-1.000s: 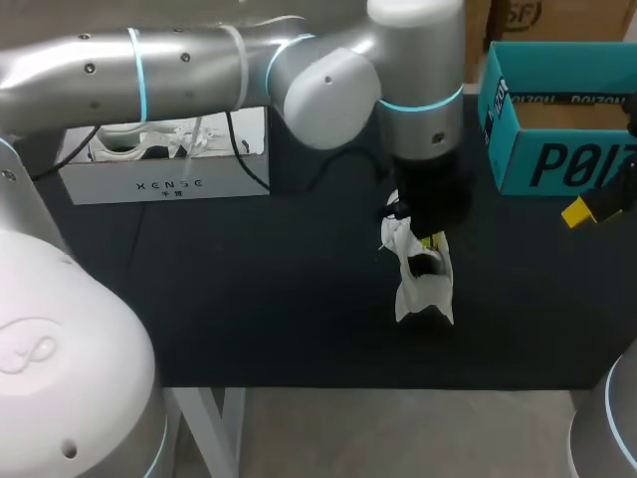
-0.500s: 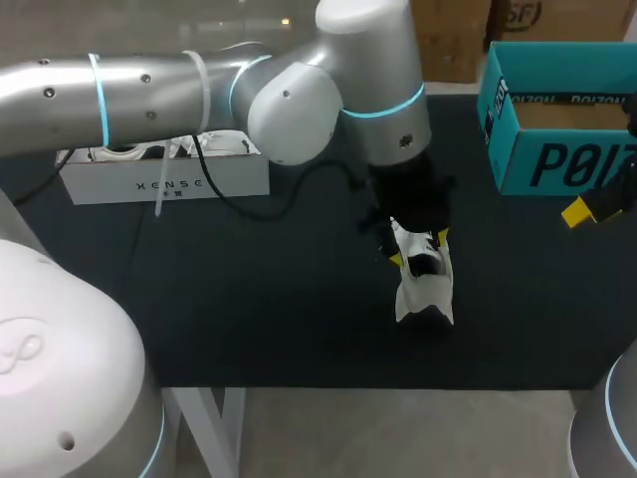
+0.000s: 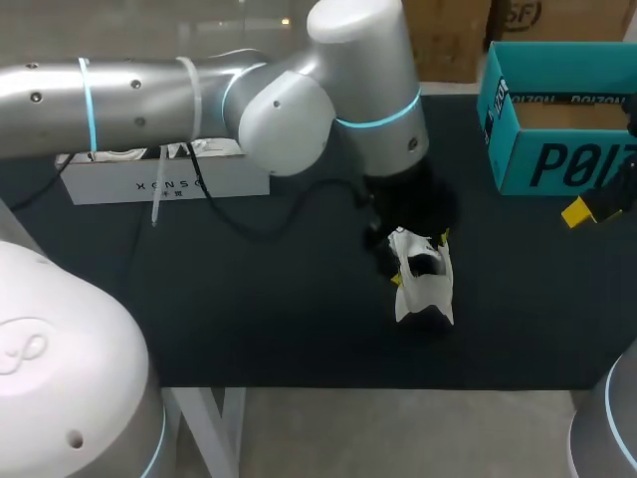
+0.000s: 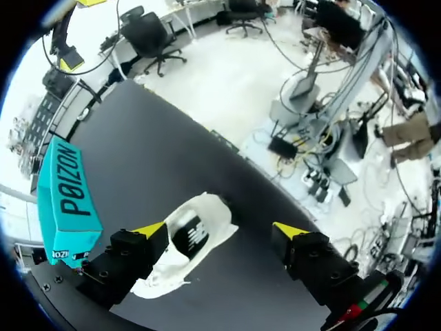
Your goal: Take the shoe out of the shoebox, open the shoe tongue, remove and reinsert the insole, then place the shoe into the shoebox
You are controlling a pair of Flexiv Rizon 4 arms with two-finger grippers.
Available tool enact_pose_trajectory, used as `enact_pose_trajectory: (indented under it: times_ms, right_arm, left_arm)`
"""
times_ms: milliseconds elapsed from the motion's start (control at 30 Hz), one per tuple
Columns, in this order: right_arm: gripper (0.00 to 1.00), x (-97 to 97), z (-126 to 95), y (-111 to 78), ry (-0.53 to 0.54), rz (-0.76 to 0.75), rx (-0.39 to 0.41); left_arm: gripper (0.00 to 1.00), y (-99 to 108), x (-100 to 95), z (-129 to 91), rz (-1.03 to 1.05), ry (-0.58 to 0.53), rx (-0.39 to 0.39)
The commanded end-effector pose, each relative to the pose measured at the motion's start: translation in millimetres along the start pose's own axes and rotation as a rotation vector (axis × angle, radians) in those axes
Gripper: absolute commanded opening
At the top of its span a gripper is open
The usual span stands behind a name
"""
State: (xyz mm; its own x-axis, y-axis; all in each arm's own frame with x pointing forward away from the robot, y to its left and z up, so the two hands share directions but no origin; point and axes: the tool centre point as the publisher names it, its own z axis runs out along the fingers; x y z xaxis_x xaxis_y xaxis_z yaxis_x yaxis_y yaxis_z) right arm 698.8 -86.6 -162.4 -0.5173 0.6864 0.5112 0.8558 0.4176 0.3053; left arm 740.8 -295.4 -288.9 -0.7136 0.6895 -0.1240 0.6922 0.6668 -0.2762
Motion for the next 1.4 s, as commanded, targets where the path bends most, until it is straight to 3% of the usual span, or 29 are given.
enact_pose_trajectory:
  times_ms: [33, 433, 733, 967, 1400]
  right_arm:
    - [1.0, -0.2, 0.3, 0.1, -0.001, 0.001, 0.001]
    - [1.0, -0.2, 0.3, 0.1, -0.001, 0.001, 0.001]
    - [1.0, -0.2, 0.3, 0.1, -0.001, 0.001, 0.001]
    - [1.0, -0.2, 0.3, 0.1, -0.001, 0.001, 0.001]
    - [1.0, -0.2, 0.3, 0.1, -0.001, 0.001, 0.001]
  left_arm:
    - [1.0, -14.6, 9.7, -2.4, -0.225, 0.021, -0.059]
    - [1.0, -22.7, 34.0, 6.4, -0.478, -0.014, -0.049]
    - [1.0, -24.7, 33.0, 21.7, -0.533, -0.022, -0.068]
    - [1.0, -18.2, 23.0, 29.6, -0.543, 0.001, -0.118]
    - [1.0, -10.9, -7.3, 46.5, -0.544, 0.029, -0.131]
